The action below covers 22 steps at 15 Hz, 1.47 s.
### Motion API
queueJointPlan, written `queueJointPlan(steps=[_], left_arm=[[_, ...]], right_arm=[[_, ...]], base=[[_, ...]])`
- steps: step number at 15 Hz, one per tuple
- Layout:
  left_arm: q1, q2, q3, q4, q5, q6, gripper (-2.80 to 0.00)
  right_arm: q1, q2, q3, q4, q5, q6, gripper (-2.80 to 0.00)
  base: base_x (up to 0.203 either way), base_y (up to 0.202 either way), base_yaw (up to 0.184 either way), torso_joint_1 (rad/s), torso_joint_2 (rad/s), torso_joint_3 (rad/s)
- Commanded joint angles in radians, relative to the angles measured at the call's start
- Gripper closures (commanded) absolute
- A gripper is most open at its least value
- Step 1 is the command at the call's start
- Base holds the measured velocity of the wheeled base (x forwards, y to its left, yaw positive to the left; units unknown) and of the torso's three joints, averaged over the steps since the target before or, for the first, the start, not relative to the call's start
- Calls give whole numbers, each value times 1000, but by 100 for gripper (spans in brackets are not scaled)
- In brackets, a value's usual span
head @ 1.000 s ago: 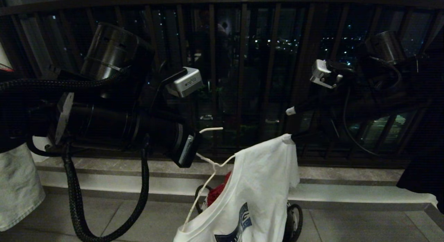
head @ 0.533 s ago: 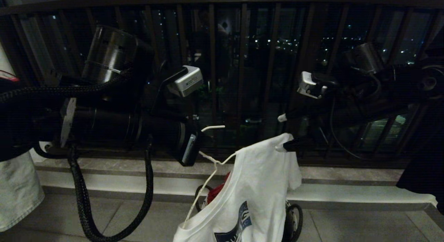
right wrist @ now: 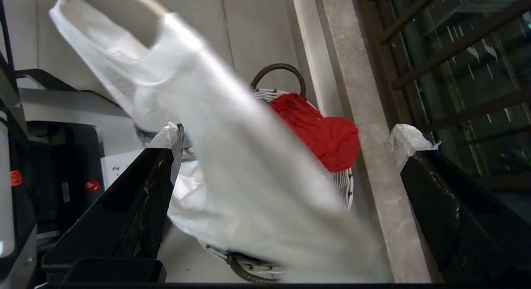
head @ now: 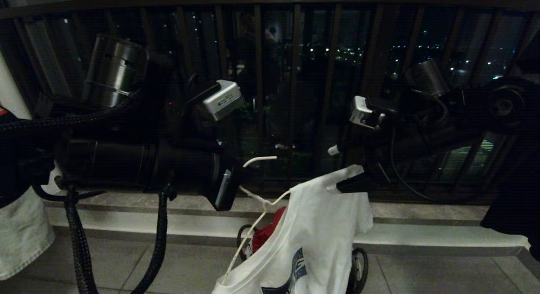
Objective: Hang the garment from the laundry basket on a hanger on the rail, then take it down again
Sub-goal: Hang the clothes rack on the clothesline
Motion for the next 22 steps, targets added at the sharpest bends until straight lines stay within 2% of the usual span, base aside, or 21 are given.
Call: queueJointPlan(steps=[1, 8, 14, 15, 16, 17, 22], left_arm=[[15, -21, 14, -14, -26, 4, 0], [26, -29, 99, -197, -29, 8, 0], [26, -40, 118, -244, -29, 11, 0], [29, -48, 119, -245, -29, 14, 0], [31, -58, 127, -246, -29, 22, 0], [33, -62, 135, -248, -29, 40, 0], [35, -62, 135, -249, -26, 45, 0]], right_arm=[[3, 20, -5, 4, 12, -5, -280], [26, 10, 17, 112, 9, -22, -280], [55, 21, 12, 116, -21, -22, -280], [55, 25, 7, 117, -34, -23, -190], [55, 27, 7, 118, -37, -25, 0], [55, 27, 13, 118, -37, -25, 0], [57, 22, 17, 119, -47, -25, 0]], base=[[0, 0, 0, 0, 0, 0], [0, 0, 0, 0, 0, 0], [0, 0, 0, 0, 0, 0], [0, 0, 0, 0, 0, 0], [0, 0, 0, 0, 0, 0], [0, 0, 0, 0, 0, 0], [0, 0, 0, 0, 0, 0]])
